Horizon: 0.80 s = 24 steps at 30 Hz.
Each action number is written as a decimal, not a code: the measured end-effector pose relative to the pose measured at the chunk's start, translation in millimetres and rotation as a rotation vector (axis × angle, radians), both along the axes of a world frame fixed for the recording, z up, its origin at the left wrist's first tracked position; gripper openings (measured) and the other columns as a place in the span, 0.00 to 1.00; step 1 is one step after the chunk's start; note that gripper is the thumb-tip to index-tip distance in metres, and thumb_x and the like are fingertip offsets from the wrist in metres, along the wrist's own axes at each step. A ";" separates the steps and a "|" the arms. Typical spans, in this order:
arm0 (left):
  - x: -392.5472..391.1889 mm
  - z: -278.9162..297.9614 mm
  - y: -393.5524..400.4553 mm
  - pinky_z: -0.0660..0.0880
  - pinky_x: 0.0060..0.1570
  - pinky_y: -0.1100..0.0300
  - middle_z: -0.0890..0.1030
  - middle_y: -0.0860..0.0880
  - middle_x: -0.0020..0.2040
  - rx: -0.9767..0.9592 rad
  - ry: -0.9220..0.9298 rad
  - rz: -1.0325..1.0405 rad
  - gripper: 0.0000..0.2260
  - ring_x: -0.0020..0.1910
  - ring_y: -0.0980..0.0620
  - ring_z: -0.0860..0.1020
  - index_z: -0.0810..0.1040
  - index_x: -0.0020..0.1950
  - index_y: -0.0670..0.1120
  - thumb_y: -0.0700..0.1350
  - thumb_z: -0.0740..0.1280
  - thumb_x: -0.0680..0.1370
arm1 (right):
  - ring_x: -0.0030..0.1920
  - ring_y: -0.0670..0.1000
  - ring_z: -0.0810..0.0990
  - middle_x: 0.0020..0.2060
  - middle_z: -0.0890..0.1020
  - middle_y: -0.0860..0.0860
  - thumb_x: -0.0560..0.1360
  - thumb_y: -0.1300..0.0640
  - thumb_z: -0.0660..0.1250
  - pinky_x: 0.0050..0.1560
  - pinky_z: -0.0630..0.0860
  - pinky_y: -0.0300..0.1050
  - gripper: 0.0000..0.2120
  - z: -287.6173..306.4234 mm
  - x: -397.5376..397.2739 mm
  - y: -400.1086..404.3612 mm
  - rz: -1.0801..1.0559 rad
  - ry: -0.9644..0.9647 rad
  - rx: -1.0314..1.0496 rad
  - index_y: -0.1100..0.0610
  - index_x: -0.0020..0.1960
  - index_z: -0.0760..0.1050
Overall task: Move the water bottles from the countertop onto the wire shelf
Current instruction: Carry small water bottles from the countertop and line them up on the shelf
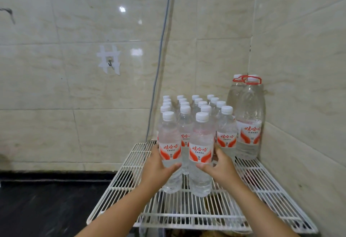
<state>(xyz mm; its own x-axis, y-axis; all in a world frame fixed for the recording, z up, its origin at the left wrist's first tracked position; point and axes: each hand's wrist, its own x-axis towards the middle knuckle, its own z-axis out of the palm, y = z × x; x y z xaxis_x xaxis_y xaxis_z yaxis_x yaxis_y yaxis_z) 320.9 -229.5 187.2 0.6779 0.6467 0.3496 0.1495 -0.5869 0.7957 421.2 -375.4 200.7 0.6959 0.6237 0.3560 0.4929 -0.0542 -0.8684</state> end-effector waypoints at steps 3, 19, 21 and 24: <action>4.3 0.0 2.7 0.73 0.55 0.58 0.77 0.50 0.60 0.014 0.008 0.015 0.31 0.59 0.50 0.76 0.62 0.67 0.47 0.48 0.73 0.69 | 0.47 0.37 0.73 0.45 0.73 0.36 0.69 0.60 0.72 0.40 0.70 0.26 0.24 1.0 0.0 9.9 0.032 -0.025 0.000 0.43 0.56 0.63; 3.5 0.7 26.0 0.73 0.55 0.59 0.77 0.51 0.59 0.014 0.016 -0.014 0.32 0.57 0.53 0.76 0.62 0.68 0.47 0.47 0.74 0.69 | 0.47 0.33 0.71 0.47 0.71 0.32 0.70 0.61 0.71 0.46 0.69 0.28 0.26 -11.8 5.6 37.9 0.049 0.002 0.068 0.41 0.57 0.62; 1.6 -0.2 24.7 0.73 0.55 0.59 0.76 0.51 0.58 -0.008 0.000 -0.004 0.32 0.56 0.54 0.75 0.62 0.67 0.48 0.46 0.74 0.69 | 0.47 0.35 0.71 0.46 0.70 0.32 0.70 0.61 0.71 0.47 0.69 0.29 0.26 -11.0 4.0 40.6 0.052 0.002 0.062 0.39 0.55 0.61; -0.1 0.7 26.3 0.72 0.56 0.58 0.76 0.50 0.60 0.001 0.024 -0.012 0.32 0.59 0.50 0.75 0.62 0.68 0.47 0.47 0.74 0.69 | 0.51 0.38 0.70 0.49 0.71 0.36 0.70 0.60 0.71 0.44 0.69 0.26 0.28 -7.7 0.4 38.6 0.067 -0.014 0.006 0.45 0.64 0.61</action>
<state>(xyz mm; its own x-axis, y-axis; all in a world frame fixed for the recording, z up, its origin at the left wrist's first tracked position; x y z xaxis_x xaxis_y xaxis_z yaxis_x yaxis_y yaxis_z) 320.8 -203.3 187.9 0.6938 0.6384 0.3331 0.1620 -0.5892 0.7916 421.6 -336.7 193.0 0.6473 0.6667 0.3695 0.5074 -0.0152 -0.8616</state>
